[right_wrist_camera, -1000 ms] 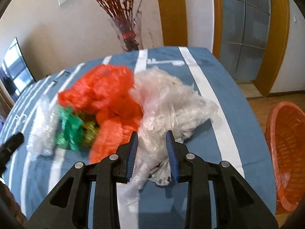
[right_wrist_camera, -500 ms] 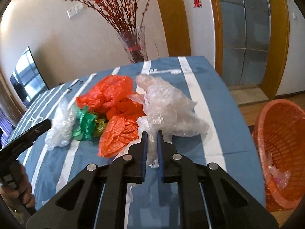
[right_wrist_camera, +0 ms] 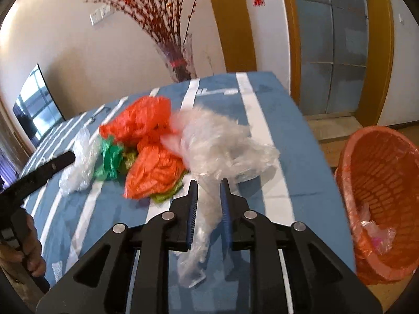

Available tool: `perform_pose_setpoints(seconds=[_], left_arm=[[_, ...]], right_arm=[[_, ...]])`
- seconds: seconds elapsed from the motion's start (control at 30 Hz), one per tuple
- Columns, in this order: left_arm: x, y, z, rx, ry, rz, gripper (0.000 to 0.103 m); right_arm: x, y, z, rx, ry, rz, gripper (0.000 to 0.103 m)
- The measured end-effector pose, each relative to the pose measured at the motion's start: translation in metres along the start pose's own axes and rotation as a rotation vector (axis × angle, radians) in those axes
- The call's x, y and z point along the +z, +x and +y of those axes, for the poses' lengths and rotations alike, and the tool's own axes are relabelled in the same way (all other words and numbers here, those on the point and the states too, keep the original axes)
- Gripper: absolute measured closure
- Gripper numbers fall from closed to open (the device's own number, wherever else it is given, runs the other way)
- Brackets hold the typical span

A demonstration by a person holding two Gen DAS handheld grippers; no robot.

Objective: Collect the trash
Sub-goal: 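Grasp the clear crumpled bag with the right gripper and lift it, then grasp the large orange bag with the left gripper and lift it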

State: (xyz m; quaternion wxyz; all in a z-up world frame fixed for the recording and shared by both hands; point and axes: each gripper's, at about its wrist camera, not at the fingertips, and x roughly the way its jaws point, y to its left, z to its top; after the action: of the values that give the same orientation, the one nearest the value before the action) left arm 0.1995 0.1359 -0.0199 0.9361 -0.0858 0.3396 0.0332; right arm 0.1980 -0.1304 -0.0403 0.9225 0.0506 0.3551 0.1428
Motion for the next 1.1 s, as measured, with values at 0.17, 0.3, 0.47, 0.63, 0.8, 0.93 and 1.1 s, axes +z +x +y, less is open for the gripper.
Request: perform_pose_setpoints(seconds=[0.17, 0.3, 0.47, 0.63, 0.8, 0.93, 1.1], left_arm=[[0.000, 0.002, 0.001, -0.007, -0.008, 0.003, 0.030], [0.000, 0.007, 0.001, -0.006, -0.009, 0.011, 0.030], [0.003, 0.013, 0.001, -0.016, -0.020, 0.026, 0.030], [0.012, 0.021, -0.004, -0.029, -0.018, 0.032, 0.030], [0.032, 0.038, -0.018, -0.033, 0.009, 0.035, 0.030], [0.048, 0.062, -0.033, -0.030, 0.037, 0.057, 0.030], [0.056, 0.103, -0.044, -0.011, 0.059, 0.143, 0.023]], right_arm=[[0.012, 0.000, -0.001, -0.011, 0.002, -0.031, 0.064], [0.026, 0.018, 0.001, -0.023, 0.004, -0.022, 0.064], [0.035, 0.056, 0.007, -0.046, -0.015, 0.043, 0.064], [0.032, 0.061, -0.003, -0.009, 0.028, 0.050, 0.101], [0.036, 0.017, -0.025, -0.013, 0.090, -0.071, 0.101], [0.035, -0.004, -0.038, -0.021, 0.108, -0.102, 0.101], [0.025, -0.008, -0.047, -0.021, 0.119, -0.082, 0.101]])
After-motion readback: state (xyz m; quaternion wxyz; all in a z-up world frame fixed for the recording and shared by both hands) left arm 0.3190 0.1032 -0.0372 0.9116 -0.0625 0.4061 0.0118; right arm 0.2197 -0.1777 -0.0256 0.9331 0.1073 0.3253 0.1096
